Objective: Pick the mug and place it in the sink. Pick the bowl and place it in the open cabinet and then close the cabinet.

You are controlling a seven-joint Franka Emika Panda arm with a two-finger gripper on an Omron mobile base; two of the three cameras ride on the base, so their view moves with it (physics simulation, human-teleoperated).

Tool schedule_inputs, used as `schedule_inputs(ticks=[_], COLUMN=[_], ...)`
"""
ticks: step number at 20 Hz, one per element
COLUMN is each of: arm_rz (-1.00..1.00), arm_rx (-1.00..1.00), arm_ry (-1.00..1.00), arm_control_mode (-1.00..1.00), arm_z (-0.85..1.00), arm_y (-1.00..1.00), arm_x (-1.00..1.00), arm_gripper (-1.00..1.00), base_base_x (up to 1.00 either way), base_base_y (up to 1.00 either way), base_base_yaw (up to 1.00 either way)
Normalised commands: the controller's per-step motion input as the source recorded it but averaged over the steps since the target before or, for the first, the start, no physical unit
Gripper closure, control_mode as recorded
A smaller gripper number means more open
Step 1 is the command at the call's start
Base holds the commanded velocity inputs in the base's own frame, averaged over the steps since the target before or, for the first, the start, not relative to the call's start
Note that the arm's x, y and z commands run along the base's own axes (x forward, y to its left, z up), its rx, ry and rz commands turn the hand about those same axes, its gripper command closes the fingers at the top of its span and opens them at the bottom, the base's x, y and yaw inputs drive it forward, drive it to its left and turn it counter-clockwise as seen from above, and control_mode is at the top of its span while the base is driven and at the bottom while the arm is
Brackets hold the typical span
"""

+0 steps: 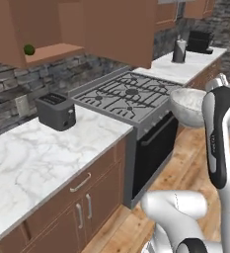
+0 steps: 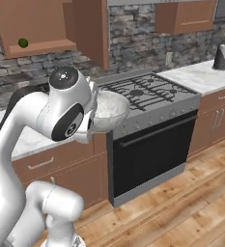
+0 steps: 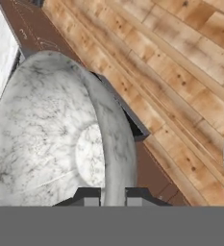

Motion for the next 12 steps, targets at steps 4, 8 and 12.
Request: schedule_inputs(ticks=[4, 8, 12], arm_rz=[0.00, 0.00, 0.00], arm_rx=[0.00, 0.00, 0.00], arm_ry=[0.00, 0.00, 0.00], arm_control_mode=[1.00, 1.00, 1.00], arm_z=[0.00, 0.00, 0.00], arm_y=[0.00, 0.00, 0.00], arm_x=[0.00, 0.00, 0.00], arm_gripper=[1.00, 1.00, 1.00], base_base_x=[-0.02, 0.36, 0.53], base_base_y=[0.96, 0.67, 0.00], base_base_yaw=[-0.16, -0.03, 0.08])
